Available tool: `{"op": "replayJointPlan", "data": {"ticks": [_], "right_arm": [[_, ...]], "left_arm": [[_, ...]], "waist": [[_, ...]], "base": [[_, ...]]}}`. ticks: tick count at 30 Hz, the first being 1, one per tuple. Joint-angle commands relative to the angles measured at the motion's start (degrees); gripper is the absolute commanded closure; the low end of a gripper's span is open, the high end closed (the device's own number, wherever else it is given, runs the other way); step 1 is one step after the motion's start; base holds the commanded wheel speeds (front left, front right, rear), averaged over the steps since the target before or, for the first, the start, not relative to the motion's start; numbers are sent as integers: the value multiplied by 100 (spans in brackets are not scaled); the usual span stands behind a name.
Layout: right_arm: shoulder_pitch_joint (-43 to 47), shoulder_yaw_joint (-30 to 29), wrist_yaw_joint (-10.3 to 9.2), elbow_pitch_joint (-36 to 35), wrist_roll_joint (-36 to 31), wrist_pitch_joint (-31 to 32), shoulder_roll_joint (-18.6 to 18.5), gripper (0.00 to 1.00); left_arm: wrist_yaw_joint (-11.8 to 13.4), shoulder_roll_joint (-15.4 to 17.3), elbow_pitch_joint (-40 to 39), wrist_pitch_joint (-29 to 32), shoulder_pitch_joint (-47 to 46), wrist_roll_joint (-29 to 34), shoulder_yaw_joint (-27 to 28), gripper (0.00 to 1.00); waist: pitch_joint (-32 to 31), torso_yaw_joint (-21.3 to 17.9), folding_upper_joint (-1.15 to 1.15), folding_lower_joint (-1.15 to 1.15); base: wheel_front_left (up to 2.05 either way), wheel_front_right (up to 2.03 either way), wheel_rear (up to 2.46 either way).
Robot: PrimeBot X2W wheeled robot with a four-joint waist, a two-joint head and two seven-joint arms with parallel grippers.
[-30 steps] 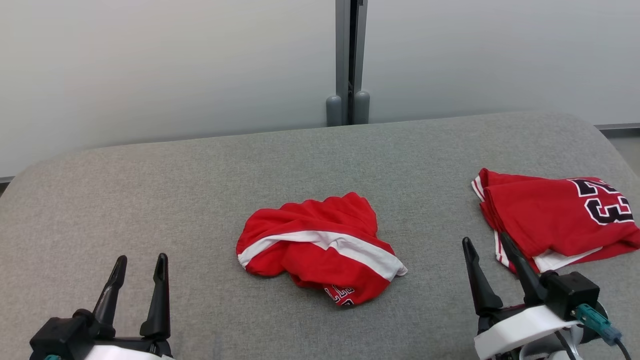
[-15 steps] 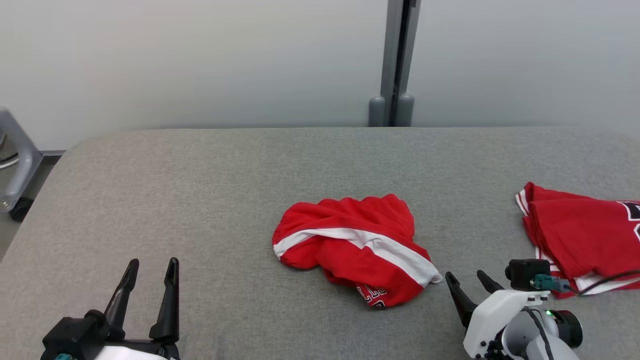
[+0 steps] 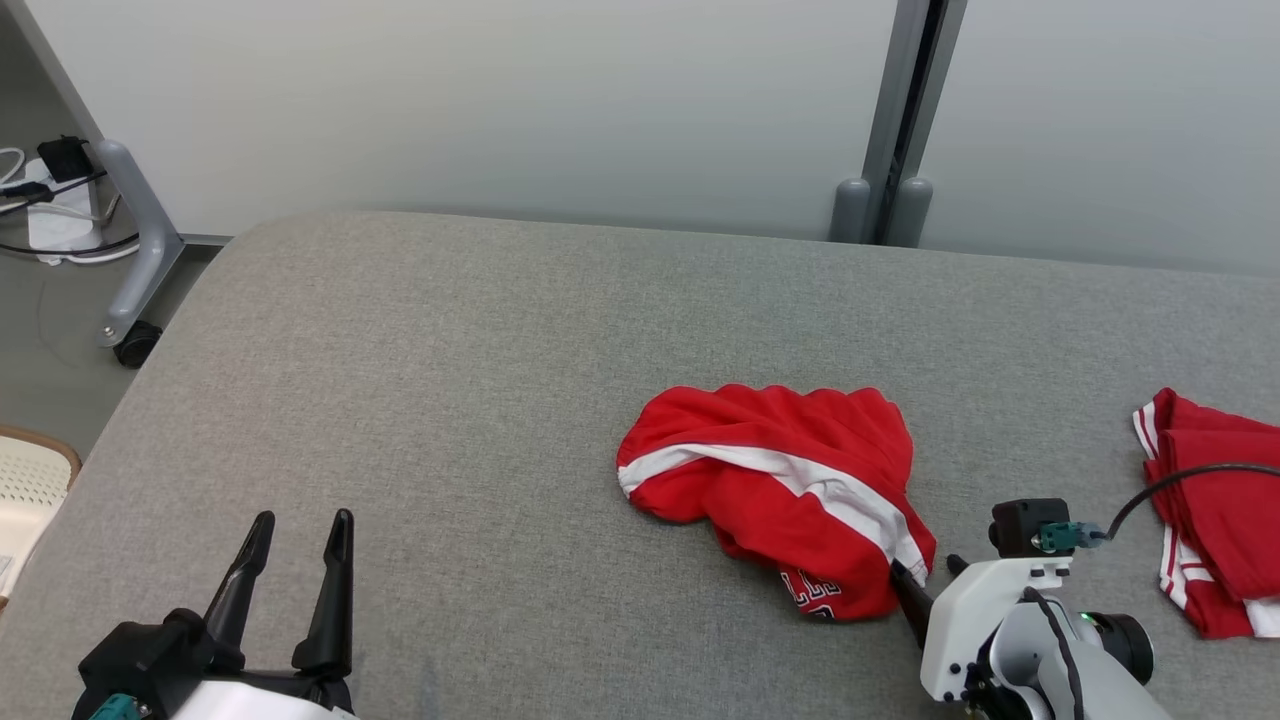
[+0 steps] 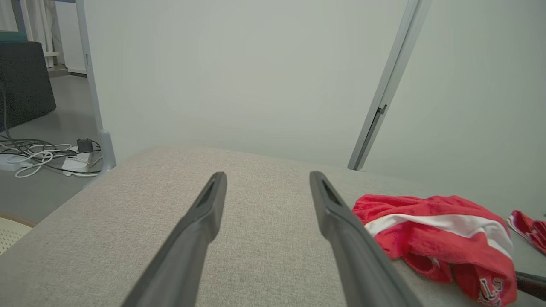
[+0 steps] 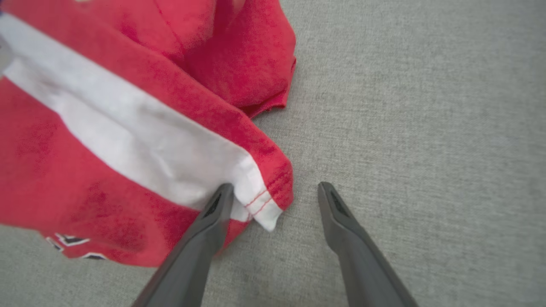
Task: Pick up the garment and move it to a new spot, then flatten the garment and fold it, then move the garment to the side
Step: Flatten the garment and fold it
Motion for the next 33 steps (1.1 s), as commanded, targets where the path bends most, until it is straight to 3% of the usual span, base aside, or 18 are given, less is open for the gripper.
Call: {"op": "replayJointPlan", "data": {"ticks": [1,2,3,4,5,14,19,33], "right_arm": [[-69,21,1,73,69,-57,-37,0],[-87,62,1,151,106,-54,-38,8],[-104,113,1,227,145,-60,-35,57],[-119,153,1,292,183,-95,-32,75],[-137,190,1,334,229,-125,-31,100],[-302,337,1,579,383,-424,-57,100],[-393,193,1,410,237,-500,-362,100],[-383,-238,1,-54,-661,209,-1058,100]], "left_arm": [[-27,45,27,7,-136,-21,20,0],[-27,44,40,5,-147,-22,20,0],[-36,45,54,2,-152,-25,19,0],[-41,44,64,0,-152,-30,21,0],[-45,40,75,-4,-150,-39,29,0],[-47,0,132,-55,-83,-41,48,0],[2,-25,136,-60,-3,-42,51,0],[-50,-27,167,-62,-55,-66,-2,0]], "waist": [[21,28,0,0],[27,41,0,0],[32,50,0,0],[37,54,0,0],[39,53,0,0],[-107,-116,0,0],[-203,-308,0,0],[-116,-587,0,0]], "base": [[0,0,0],[0,0,0],[0,0,0],[0,0,0],[0,0,0],[0,0,0],[0,0,0],[0,0,0]]}}
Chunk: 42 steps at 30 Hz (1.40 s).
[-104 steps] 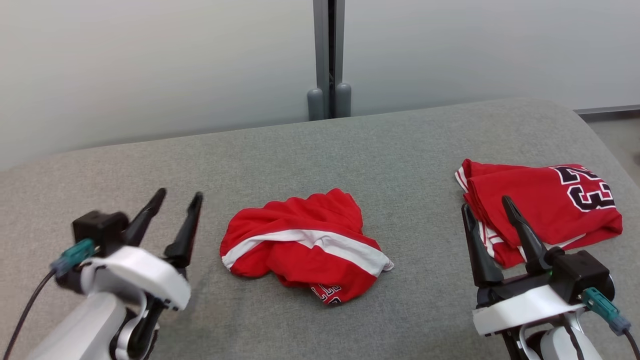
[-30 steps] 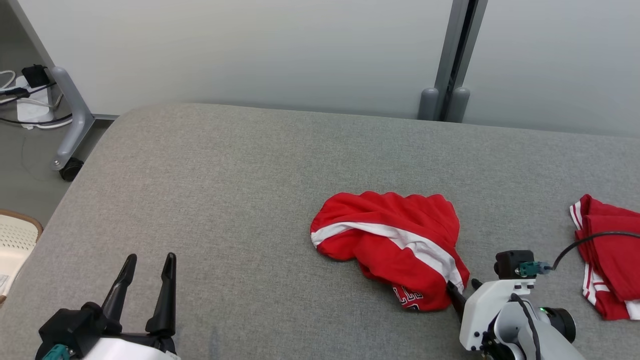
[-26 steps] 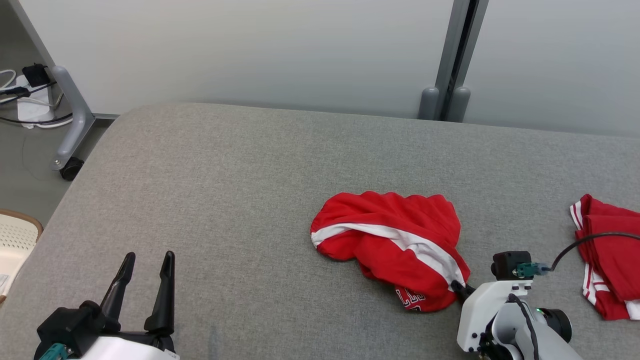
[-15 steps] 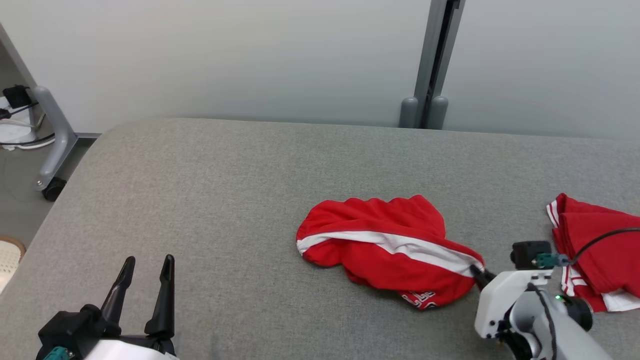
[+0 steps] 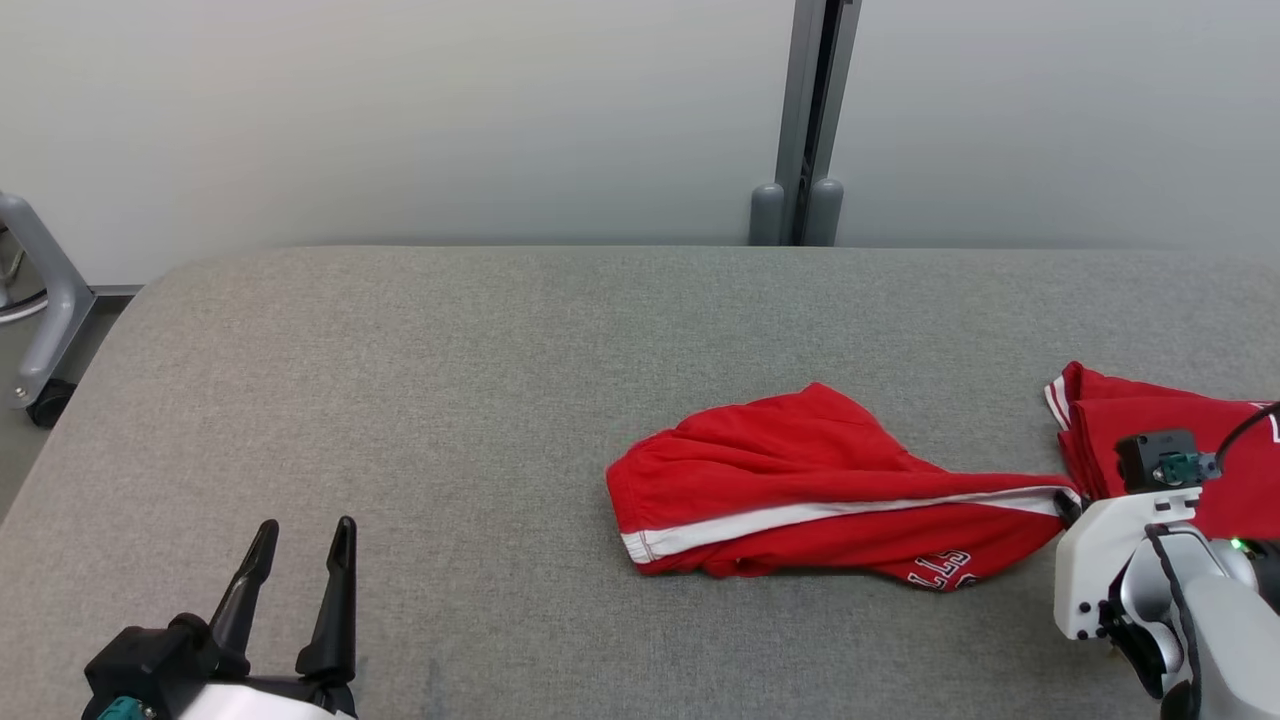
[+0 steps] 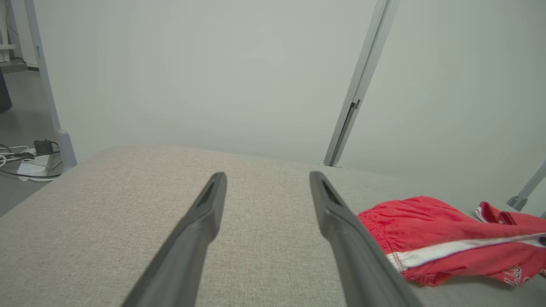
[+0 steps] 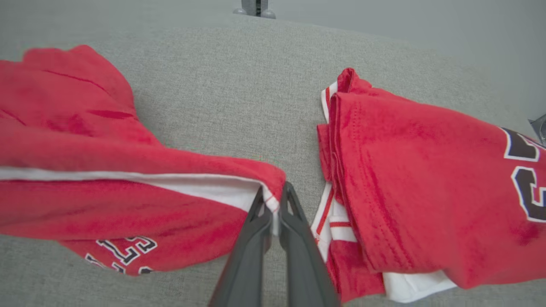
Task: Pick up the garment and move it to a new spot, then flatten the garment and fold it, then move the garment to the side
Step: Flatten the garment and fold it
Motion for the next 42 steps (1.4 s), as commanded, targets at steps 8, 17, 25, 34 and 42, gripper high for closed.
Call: {"op": "replayJointPlan", "data": {"ticks": [8,17,25,34,42], "right_arm": [[83,-167,1,150,-107,-168,286,0],[205,-254,1,-372,43,-534,428,0],[773,-654,1,-1915,6,-1137,608,0],[1713,-1065,1,-3572,-175,-1927,967,0],[2430,-1008,1,-4085,-200,-2345,1018,0]], "left_arm": [[-79,50,90,-26,-155,-23,-22,0],[-7,50,108,-17,-120,-31,-37,0],[51,57,58,-28,-34,-37,39,0],[50,99,-58,-56,-2,64,130,0],[30,-31,-122,-69,73,160,222,0]], "waist": [[57,65,0,0],[-63,-43,0,0],[-150,-261,0,0],[-159,-389,0,0],[-176,-393,0,0]], "base": [[0,0,0],[0,0,0],[0,0,0],[0,0,0],[0,0,0]]}}
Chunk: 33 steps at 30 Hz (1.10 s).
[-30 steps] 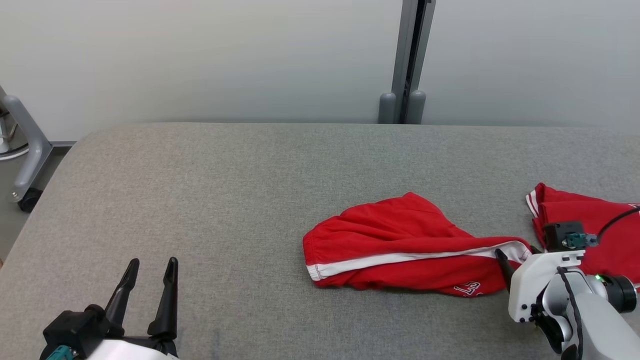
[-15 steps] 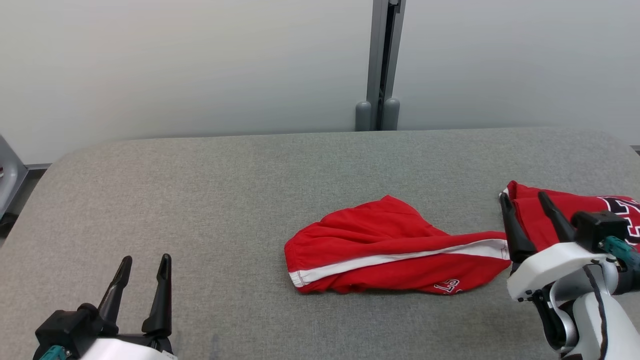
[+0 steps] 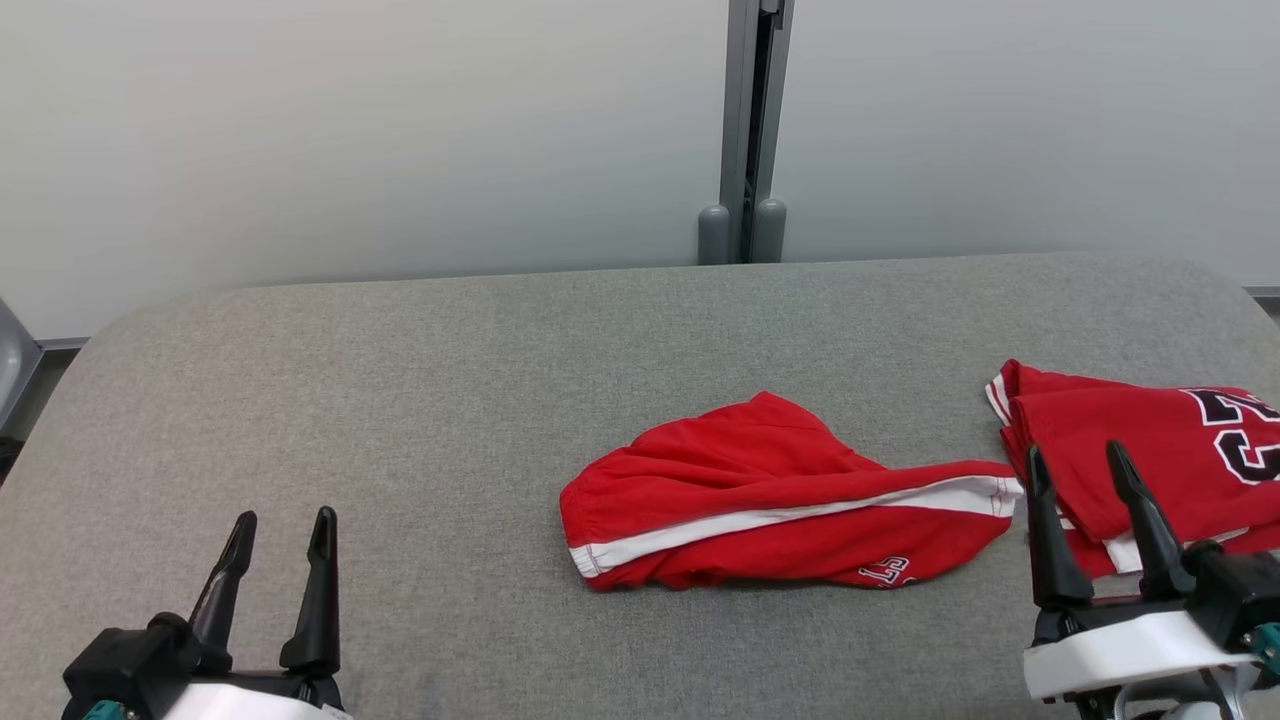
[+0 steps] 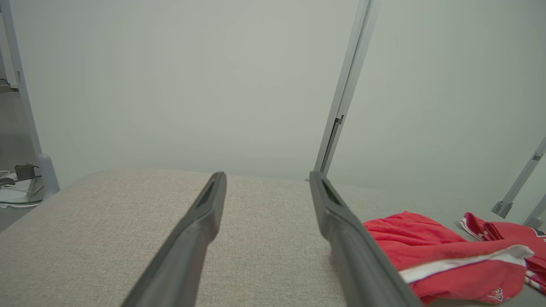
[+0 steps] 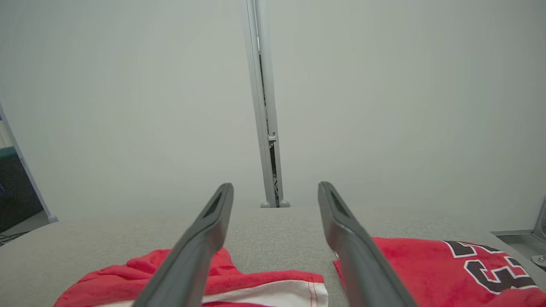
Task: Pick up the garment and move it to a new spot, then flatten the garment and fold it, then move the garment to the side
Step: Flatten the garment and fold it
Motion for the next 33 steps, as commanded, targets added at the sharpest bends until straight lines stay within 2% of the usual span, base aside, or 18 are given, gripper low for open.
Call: {"op": "replayJointPlan", "data": {"ticks": [1,33], "right_arm": [[54,7,1,-26,52,-42,-21,0],[1,-11,1,208,110,-62,-19,0]], "left_arm": [[-10,-7,-17,-28,50,48,35,0],[-60,-269,-1,-31,209,331,218,0]], "waist": [[-3,2,0,0],[-13,21,0,0]], "base": [[0,0,0],[0,0,0]]}}
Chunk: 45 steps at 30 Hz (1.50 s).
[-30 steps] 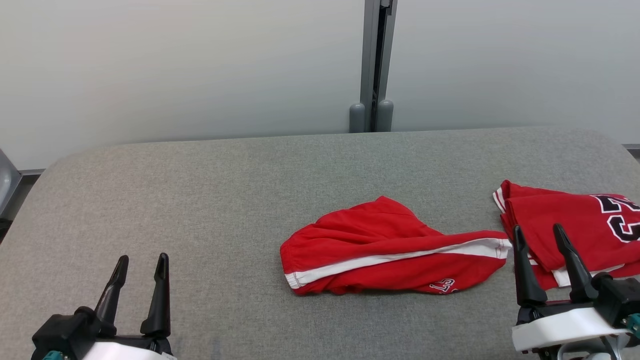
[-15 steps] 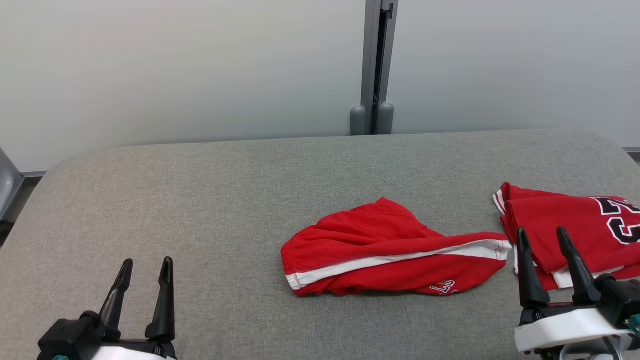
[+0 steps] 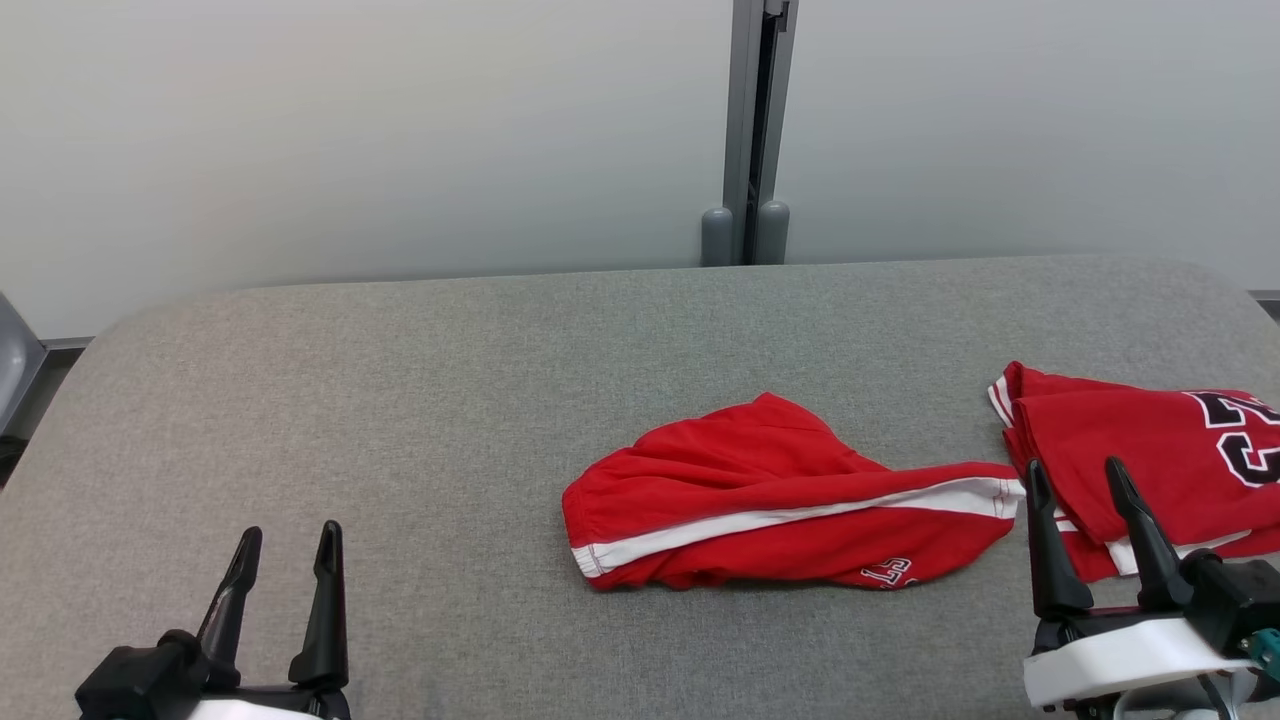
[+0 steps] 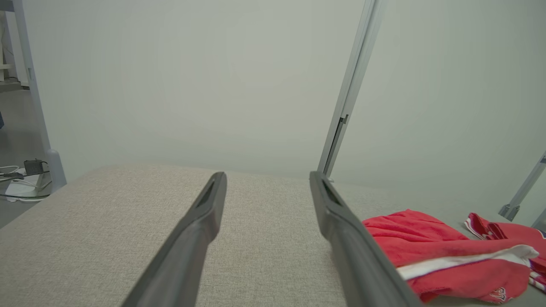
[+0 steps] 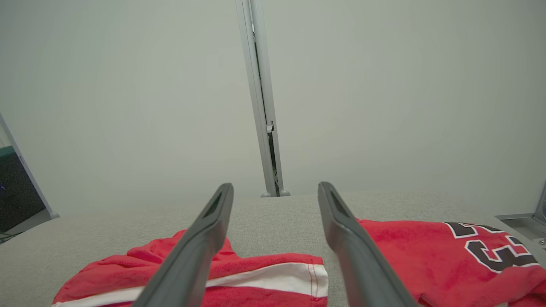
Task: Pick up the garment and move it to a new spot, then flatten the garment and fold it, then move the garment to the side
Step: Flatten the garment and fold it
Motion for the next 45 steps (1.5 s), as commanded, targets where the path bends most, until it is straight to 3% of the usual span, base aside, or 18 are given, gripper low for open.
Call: {"op": "replayJointPlan", "data": {"ticks": [1,6,12,25,34,45], "right_arm": [[-37,-1,1,34,-17,-38,-24,0],[-51,-97,1,195,-103,115,-25,0],[-303,-174,1,669,-279,1035,-47,0],[-1212,-99,1,1229,-415,2019,-381,0],[-1716,238,1,1681,-285,2532,-554,0],[-2022,452,1,1917,-143,2507,-609,0]], "left_arm": [[-31,7,18,-23,40,44,32,0],[-110,-14,82,98,-8,-38,-82,0],[-363,-4,204,461,-232,-222,-304,0],[-1151,-30,1075,1727,-1170,-500,-1297,0],[-1308,14,1585,1968,-1821,-727,-1873,0],[-1303,262,1625,1980,-2381,-1193,-2560,0]], "waist": [[9,-8,0,0],[27,-34,0,0],[152,-141,0,0],[869,-164,0,0],[1267,-107,0,0],[1541,-96,0,0]], "base": [[0,0,0],[0,0,0],[0,0,0],[0,0,0],[0,0,0],[0,0,0]]}}
